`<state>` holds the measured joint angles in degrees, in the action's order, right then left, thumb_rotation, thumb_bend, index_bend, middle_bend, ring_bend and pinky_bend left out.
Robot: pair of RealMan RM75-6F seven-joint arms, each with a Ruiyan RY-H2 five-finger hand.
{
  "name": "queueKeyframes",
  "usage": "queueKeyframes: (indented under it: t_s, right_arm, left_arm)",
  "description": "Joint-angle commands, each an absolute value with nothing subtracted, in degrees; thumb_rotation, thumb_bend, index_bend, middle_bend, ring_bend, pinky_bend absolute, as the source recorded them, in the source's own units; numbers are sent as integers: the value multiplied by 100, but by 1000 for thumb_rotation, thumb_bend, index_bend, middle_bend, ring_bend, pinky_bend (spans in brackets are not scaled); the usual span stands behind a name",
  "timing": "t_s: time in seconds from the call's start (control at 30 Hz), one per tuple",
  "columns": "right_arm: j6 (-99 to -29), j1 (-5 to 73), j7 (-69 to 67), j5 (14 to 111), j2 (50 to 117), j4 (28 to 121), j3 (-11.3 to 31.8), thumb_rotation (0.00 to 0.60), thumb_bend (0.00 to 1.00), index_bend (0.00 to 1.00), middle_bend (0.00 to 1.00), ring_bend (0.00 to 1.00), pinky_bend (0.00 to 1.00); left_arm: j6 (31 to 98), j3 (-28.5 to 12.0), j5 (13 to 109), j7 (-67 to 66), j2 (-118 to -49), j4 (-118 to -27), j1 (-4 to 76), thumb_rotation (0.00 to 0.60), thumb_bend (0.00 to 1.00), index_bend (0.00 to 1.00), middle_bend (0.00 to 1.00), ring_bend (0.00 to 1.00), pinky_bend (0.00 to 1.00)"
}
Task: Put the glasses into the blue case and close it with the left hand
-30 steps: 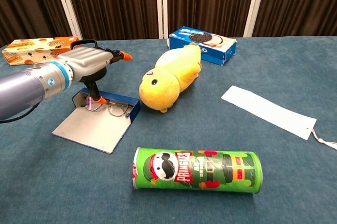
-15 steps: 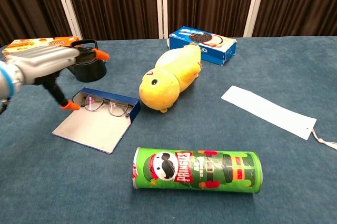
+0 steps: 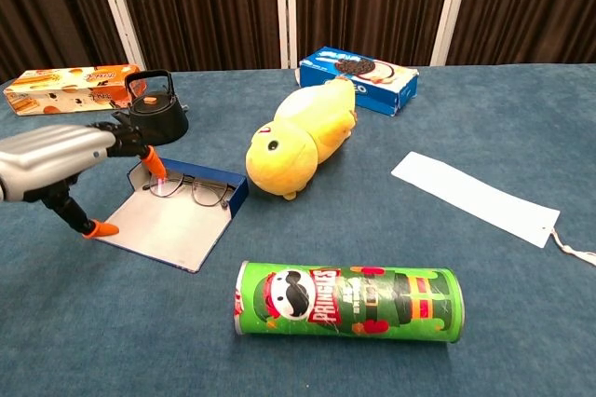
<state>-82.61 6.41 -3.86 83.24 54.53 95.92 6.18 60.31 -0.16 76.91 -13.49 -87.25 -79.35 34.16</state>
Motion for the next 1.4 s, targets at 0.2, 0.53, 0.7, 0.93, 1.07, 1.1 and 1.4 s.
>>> queueKeyframes:
  t_s: [0.2, 0.53, 0.7, 0.93, 1.07, 1.1, 1.4]
  right_arm:
    - [-8195, 666, -385, 8270, 5475, 9542, 625, 600, 0, 0, 0, 0, 0]
    - [-8171, 678, -377, 8238, 5490, 9522, 632, 600, 0, 0, 0, 0, 0]
    - [-8182, 672, -374, 8232, 5490, 9523, 634, 600, 0, 0, 0, 0, 0]
    - [-8186, 673, -357, 8242, 5491, 9532, 630, 600, 0, 0, 0, 0, 0]
    - [-8190, 671, -362, 8239, 5487, 9528, 631, 600, 0, 0, 0, 0, 0]
    - [-8193, 670, -360, 8241, 5487, 9527, 632, 600, 0, 0, 0, 0, 0]
    - [-8199, 667, -367, 8243, 5482, 9527, 631, 600, 0, 0, 0, 0, 0]
  left_arm:
    - [5996, 121, 8023, -931, -9237, -7282, 3330, 600, 228, 271, 0, 0, 0]
    - [5985, 57, 8127, -714, -9486, -6858, 3309, 600, 228, 271, 0, 0, 0]
    - [5938, 28, 8154, -656, -9524, -6781, 3319, 600, 227, 271, 0, 0, 0]
    - [5897, 23, 8199, -645, -9567, -6715, 3319, 600, 239, 272, 0, 0, 0]
    - [5847, 8, 8199, -653, -9586, -6684, 3327, 600, 301, 275, 0, 0, 0]
    - [5835, 8, 8200, -654, -9588, -6683, 3328, 600, 310, 277, 0, 0, 0]
    - [5807, -2, 8245, -634, -9554, -6704, 3332, 600, 457, 292, 0, 0, 0]
